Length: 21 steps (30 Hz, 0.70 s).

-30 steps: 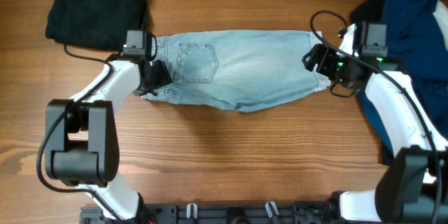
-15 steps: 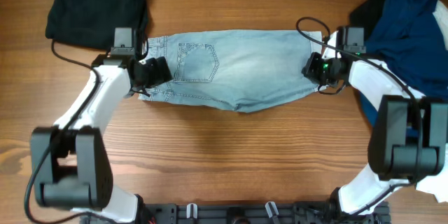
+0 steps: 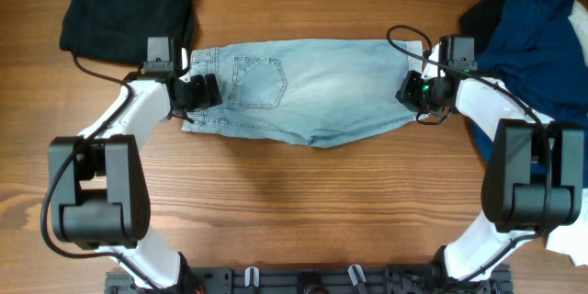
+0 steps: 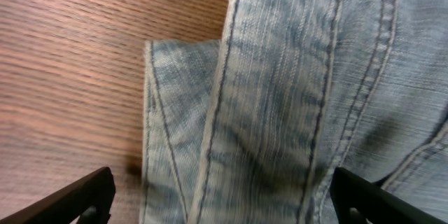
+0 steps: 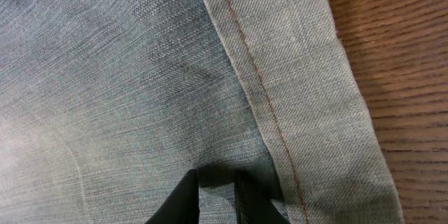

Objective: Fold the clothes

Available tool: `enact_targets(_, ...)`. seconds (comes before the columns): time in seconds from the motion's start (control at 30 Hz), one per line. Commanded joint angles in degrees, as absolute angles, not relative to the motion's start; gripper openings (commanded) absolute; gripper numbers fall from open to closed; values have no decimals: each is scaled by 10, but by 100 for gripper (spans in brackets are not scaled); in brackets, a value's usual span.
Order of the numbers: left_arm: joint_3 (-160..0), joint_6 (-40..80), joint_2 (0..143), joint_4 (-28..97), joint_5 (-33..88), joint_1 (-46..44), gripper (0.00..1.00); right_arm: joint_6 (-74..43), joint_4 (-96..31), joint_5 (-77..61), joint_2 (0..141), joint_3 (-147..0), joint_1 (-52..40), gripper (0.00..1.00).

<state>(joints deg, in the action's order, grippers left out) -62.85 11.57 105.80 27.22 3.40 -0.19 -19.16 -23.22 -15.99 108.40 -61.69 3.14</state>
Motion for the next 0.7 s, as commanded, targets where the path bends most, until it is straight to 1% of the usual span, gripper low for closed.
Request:
enact_targets(0.0, -630, 90, 1080, 255, 49, 2, 96, -180, -231, -133, 1097, -626, 30, 18)
enact_targets(0.07, -630, 90, 1099, 243, 50, 2, 96, -181, -232, -133, 1097, -626, 30, 18)
enact_targets(0.2, -630, 94, 1126, 240, 59, 2, 87, -180, -231, -133, 1097, -626, 30, 19)
enact_targets(0.23, -630, 94, 1129, 240, 67, 2, 83, -180, -230, -133, 1097, -626, 30, 19)
enact_targets(0.27, -630, 94, 1131, 239, 81, 1, 75, -180, -230, -133, 1097, -626, 30, 18)
enact_targets(0.3, -630, 94, 1132, 239, 93, 1, 64, -180, -230, -133, 1097, -626, 30, 19)
enact_targets(0.33, -630, 94, 1133, 237, 105, 0, 54, -181, -230, -133, 1097, -626, 30, 19)
enact_targets(0.37, -630, 95, 1133, 235, 112, -1, 42, -181, -230, -133, 1097, -626, 30, 19)
enact_targets(0.43, -630, 96, 1133, 232, 114, -4, 27, -182, -230, -133, 1097, -626, 30, 19)
enact_targets(0.5, -633, 92, 1133, 234, 125, -4, 8, -182, -233, -133, 1097, -626, 30, 18)
enact_targets(0.53, -644, 89, 1130, 256, 129, 0, 4, -182, -233, -136, 1097, -626, 30, 17)
enact_targets(0.6, -682, 65, 1124, 319, 135, 9, 4, -182, -232, -155, 1096, -626, 30, 15)
enact_targets(0.67, -757, 39, 1114, 413, 135, 22, 4, -181, -234, -174, 1092, -626, 30, 13)
